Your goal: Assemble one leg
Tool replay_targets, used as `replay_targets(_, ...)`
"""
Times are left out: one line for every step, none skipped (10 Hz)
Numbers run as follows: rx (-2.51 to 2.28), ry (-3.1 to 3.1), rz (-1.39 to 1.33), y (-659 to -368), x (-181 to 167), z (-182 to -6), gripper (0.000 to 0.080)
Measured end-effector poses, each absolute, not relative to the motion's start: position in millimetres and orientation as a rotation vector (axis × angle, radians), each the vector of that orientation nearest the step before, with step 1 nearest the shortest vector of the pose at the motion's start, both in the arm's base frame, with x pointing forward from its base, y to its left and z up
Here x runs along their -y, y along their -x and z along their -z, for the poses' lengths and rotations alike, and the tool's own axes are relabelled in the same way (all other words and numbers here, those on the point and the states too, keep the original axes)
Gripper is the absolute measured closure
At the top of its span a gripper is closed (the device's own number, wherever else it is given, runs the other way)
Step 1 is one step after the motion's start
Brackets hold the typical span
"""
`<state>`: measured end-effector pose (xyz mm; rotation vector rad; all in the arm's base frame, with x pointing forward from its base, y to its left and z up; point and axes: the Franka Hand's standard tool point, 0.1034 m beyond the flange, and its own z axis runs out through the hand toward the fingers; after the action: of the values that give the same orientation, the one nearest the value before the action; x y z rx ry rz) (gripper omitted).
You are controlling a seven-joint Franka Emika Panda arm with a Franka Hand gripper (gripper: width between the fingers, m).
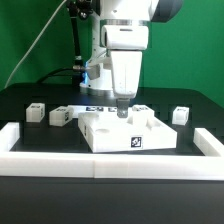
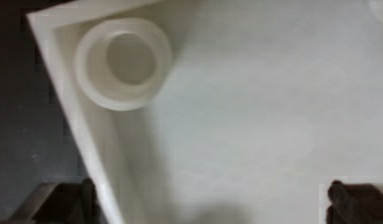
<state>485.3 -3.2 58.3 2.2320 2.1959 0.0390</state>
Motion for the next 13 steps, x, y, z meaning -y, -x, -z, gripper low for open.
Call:
replay_targets(-2.202, -2.228, -0.033, -471.3, 3.0, -59.5, 0.015)
replay_targets(-2.212, -2.228, -0.017, -453.6, 3.2, -58.9, 0.015)
replay_targets(-2.225, -2.234, 0.005, -434.7, 5.1, -55.7, 0.015)
replay_targets(-2.23, -2.247, 0.025, -423.9, 6.1, -51.7, 0.015)
replay_targets(-2.227, -2.248, 0.024, -425.9, 6.2, -51.9, 0.015)
replay_targets(-2.227, -2.249, 0.024, -425.8, 6.3, -51.7, 0.015)
replay_targets(-2.227, -2.249, 0.025, -425.5, 6.4, -51.3, 0.015)
replay_targets(-2.24, -2.24, 0.027, -424.7, 7.1, -49.7, 0.015)
replay_targets(-2.319, -2.174, 0.028, -420.6, 12.3, -41.3, 0.015)
replay_targets(-2.362, -2.135, 0.023, -413.8, 16.5, -33.8, 0.015)
replay_targets(-2.408, -2.088, 0.018, -404.5, 20.7, -28.1, 0.015)
replay_targets(-2.429, -2.082, 0.027, -398.5, 25.5, -23.2, 0.015)
replay_targets(-2.461, -2.06, 0.031, -394.0, 32.0, -18.3, 0.015)
